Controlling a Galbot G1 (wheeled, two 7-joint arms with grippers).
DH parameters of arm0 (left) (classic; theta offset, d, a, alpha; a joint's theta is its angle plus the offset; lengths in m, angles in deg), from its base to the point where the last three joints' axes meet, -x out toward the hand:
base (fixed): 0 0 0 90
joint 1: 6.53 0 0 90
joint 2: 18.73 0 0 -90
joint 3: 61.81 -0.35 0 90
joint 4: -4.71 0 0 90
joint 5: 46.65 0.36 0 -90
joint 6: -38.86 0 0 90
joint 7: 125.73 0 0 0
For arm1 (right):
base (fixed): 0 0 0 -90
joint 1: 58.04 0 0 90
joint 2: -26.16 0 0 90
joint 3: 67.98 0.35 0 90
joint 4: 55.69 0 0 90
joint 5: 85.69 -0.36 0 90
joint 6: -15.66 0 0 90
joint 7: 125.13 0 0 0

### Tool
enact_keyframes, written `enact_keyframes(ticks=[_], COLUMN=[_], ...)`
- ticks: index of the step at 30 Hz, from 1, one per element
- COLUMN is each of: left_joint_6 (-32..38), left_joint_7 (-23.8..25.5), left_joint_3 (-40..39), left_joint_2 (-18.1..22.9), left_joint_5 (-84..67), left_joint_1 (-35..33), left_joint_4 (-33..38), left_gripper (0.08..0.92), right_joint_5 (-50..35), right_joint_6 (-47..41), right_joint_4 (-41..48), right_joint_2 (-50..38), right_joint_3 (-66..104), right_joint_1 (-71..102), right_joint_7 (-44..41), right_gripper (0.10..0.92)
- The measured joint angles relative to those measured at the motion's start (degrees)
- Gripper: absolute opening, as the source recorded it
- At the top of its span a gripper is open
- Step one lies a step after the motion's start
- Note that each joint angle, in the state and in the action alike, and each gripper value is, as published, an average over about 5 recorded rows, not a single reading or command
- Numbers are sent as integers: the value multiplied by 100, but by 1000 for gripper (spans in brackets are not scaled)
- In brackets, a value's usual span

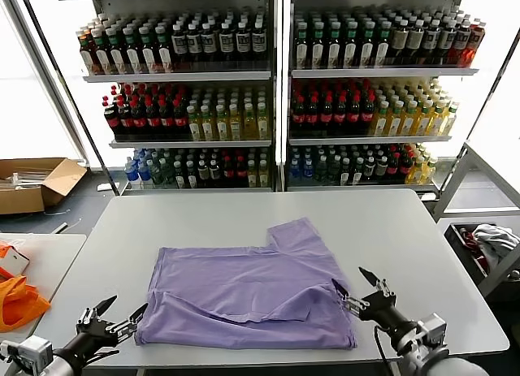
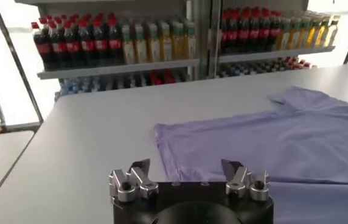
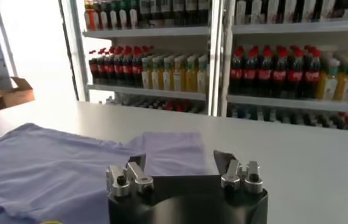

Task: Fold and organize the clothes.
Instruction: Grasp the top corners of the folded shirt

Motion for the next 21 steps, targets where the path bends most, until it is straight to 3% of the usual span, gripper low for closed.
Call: enact_keyframes(ticks=[9, 21], left_joint_6=[-58, -43], left_joint_7=[277, 467], left_joint_3=[-904, -2350], left_joint_2=[-749, -979], left_joint_5=[-193, -196], left_joint_1=[1550, 3575], left_joint_4=[-1144, -2891], left_gripper=[823, 823], right_joint_5=[-237, -249], right_joint_6=[-393, -920], right_joint_4=[1791, 3555], right_joint_2=[39, 703], right_joint_3=[-1098, -2070], right_joint_1=[-2207, -3887], right_joint_7=[-451, -500], right_gripper=[823, 823])
